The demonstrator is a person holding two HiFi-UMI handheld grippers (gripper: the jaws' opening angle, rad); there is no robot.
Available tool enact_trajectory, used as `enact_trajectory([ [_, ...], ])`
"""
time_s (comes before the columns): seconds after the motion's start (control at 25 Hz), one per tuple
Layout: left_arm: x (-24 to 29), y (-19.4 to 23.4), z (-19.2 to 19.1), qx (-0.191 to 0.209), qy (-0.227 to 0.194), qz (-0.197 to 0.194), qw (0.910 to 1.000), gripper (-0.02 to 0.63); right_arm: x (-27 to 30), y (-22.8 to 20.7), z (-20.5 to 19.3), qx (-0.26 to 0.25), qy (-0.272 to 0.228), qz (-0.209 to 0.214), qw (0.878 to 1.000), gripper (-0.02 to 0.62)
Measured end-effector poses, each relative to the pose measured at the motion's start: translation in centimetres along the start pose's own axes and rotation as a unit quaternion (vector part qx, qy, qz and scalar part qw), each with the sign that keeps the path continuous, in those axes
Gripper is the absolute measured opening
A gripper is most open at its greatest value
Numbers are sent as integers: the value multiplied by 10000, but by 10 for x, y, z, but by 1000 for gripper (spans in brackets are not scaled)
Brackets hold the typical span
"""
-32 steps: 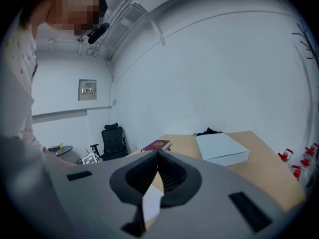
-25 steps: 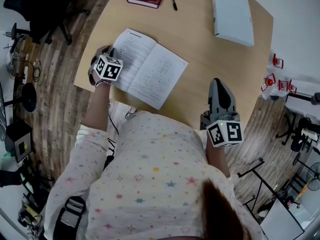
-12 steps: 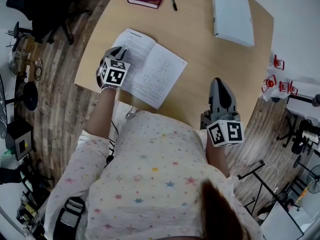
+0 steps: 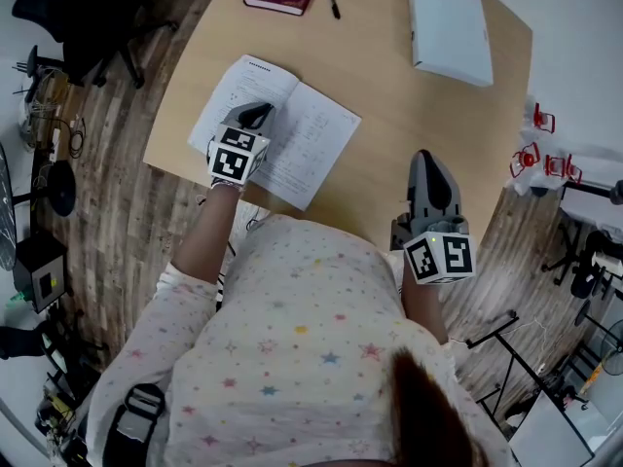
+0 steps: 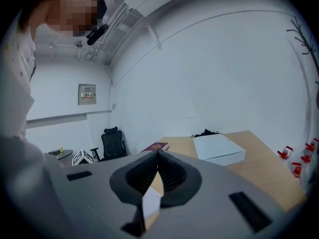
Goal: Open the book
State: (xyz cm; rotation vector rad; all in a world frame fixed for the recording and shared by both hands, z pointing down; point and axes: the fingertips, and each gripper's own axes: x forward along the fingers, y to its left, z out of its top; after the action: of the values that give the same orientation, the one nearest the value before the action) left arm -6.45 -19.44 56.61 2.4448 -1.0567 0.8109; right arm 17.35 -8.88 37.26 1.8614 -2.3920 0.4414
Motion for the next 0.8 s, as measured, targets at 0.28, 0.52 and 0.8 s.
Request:
enact_trajectory([
  [0.28, 2, -19, -15, 76, 330, -134, 9993, 20, -5, -6, 0, 33, -9, -10, 10000, 1],
  [0.52, 4, -3, -34, 116, 667, 191, 9975, 20, -9, -9, -2, 31, -25, 18, 10000, 0],
  [0.8, 10, 5, -42, 138, 693, 281, 9971, 18, -13, -14, -2, 32, 33, -5, 10000, 0],
])
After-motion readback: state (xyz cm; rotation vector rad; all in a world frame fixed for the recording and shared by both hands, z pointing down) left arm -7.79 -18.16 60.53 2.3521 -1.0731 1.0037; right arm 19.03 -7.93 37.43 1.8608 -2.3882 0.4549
